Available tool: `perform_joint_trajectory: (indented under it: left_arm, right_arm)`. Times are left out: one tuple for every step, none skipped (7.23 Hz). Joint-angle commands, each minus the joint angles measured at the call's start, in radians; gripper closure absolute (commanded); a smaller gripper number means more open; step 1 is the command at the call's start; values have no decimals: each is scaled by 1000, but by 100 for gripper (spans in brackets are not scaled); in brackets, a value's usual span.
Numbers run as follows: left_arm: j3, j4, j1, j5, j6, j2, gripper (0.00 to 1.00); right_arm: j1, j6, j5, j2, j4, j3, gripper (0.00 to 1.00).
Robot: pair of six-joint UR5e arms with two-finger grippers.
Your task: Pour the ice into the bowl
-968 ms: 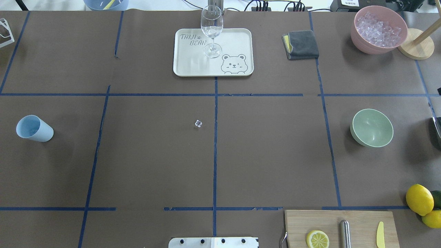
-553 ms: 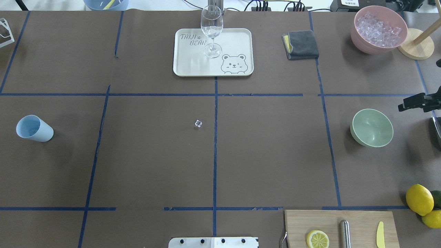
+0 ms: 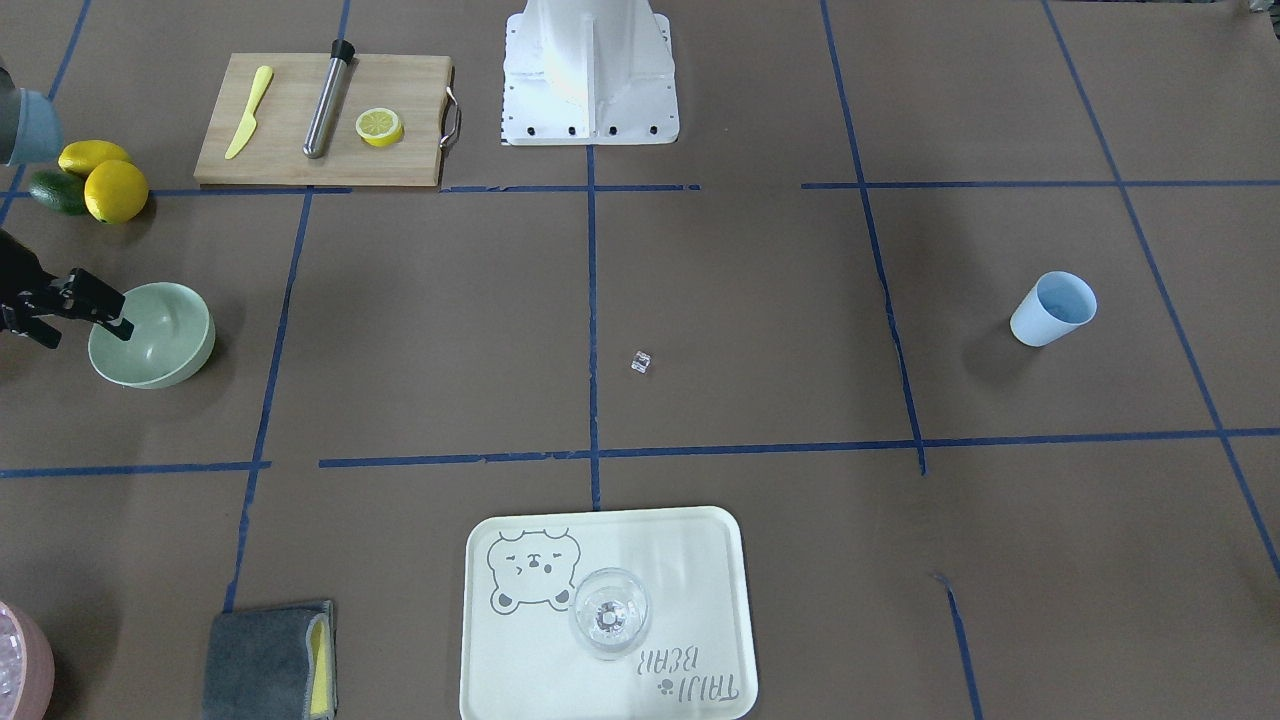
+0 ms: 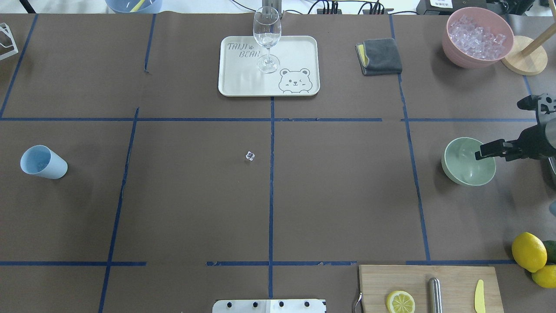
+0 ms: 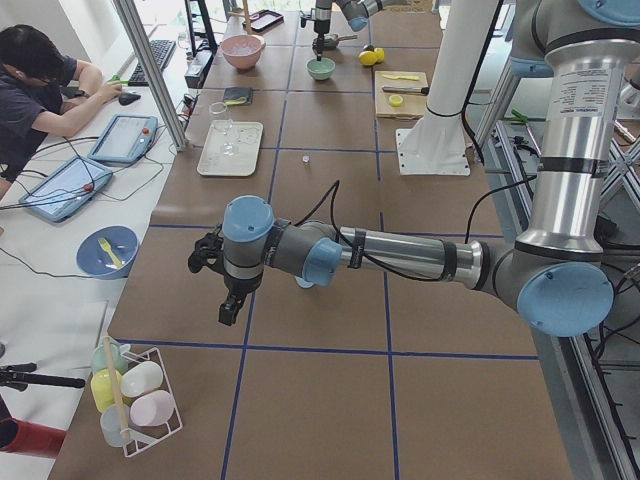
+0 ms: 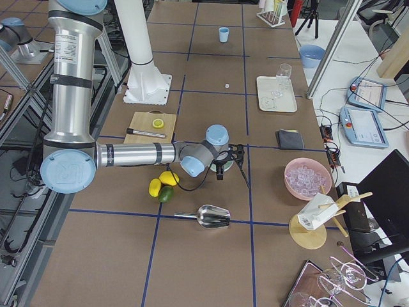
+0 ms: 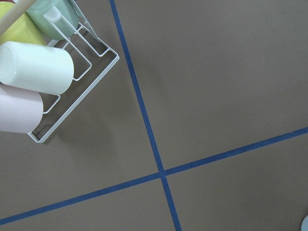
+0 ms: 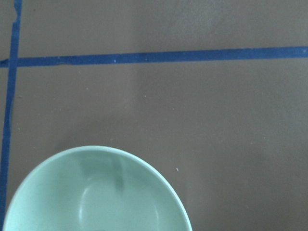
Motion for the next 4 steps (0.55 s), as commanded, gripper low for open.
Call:
perform_joint_trajectory:
  left_arm:
    - [5,-2,14,-1,1,0,0]
    - [3,-2,16,-1,1,0,0]
    - [3,-3,16,-1,1,0,0]
    - [3,-22,25,4,1,0,0]
  right_arm:
    - [-36,17,-19,0,-7,-14,35]
    - [-34,20,-14,-3,-6,-16,92]
    - [-34,18,-10,-6,-6,-14,100]
    - [-34,18,-8,-12,-6,-16,100]
